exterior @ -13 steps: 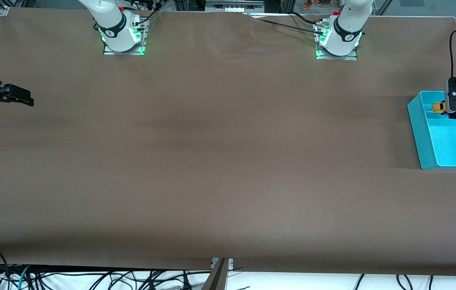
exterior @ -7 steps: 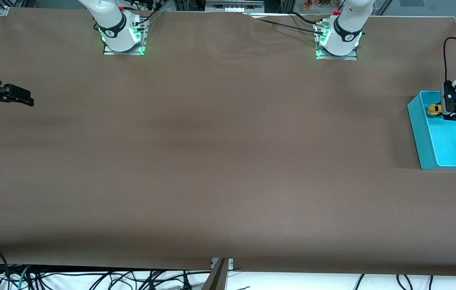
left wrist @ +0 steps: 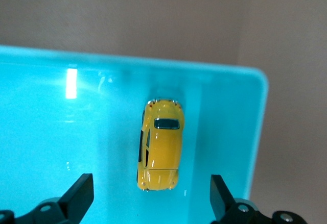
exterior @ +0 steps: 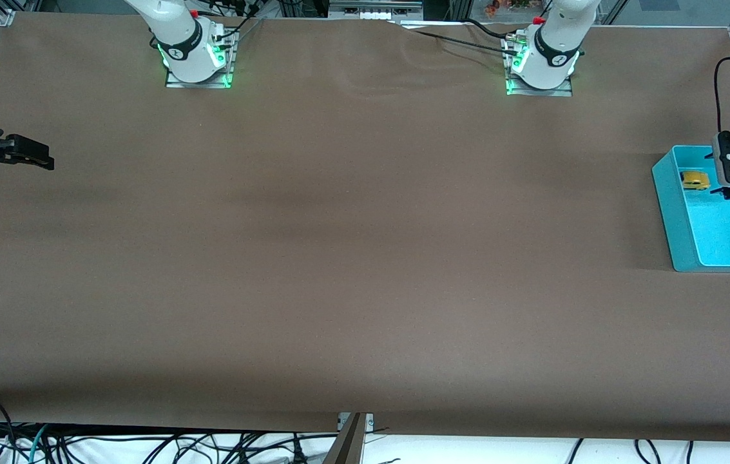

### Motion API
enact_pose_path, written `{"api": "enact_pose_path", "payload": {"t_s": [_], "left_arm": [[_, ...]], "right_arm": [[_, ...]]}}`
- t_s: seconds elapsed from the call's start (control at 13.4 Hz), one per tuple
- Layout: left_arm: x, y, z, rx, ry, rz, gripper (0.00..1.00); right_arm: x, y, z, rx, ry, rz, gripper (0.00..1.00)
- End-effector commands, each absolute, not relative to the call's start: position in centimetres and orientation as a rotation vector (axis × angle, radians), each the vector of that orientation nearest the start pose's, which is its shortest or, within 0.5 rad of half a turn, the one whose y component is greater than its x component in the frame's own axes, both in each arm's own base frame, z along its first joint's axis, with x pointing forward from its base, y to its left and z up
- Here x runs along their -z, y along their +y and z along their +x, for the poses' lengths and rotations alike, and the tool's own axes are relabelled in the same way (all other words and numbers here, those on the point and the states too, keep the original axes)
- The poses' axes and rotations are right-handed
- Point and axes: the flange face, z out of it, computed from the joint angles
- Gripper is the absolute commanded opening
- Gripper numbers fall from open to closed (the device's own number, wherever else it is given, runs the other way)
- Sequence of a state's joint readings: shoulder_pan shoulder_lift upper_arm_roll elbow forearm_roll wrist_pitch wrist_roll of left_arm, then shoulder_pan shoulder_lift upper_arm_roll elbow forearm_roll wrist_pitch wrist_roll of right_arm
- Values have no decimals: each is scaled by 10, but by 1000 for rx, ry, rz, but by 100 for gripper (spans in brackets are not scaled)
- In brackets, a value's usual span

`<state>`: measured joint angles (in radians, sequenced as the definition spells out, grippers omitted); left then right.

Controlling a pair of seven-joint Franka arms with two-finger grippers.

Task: Wind and store yellow beetle car
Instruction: 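Open the left gripper and lift it away from the tray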

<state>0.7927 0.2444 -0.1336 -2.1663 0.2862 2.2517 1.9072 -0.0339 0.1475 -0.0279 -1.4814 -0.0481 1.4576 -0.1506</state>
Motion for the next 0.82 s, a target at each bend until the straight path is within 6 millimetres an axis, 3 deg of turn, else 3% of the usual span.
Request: {"api": "enact_pose_path", "payload": {"t_s": [0.0,0.15,0.22,0.52,0.67,0.74], "left_arm": [[-326,302,455,-439,2004,-2589,100],[-330,271,465,-410,1871,-2827,100],[-334,236,481,-438,1818,-2869,100],[-387,103,543,-579,1493,-2981,100],[-408,57,552,-605,1332,-3075,100],[-421,44,556,-601,1265,-3120,100]], "right_arm": [[-578,-40,586,-270,-118,-3177,100],[-578,-40,586,-270,-121,-3177,100],[-578,-40,586,-270,-121,-3177,100],[-578,-40,586,-270,-121,-3175,100],[-578,-40,585,-272,-121,-3175,100],[-578,-40,586,-270,-121,-3175,100]]}}
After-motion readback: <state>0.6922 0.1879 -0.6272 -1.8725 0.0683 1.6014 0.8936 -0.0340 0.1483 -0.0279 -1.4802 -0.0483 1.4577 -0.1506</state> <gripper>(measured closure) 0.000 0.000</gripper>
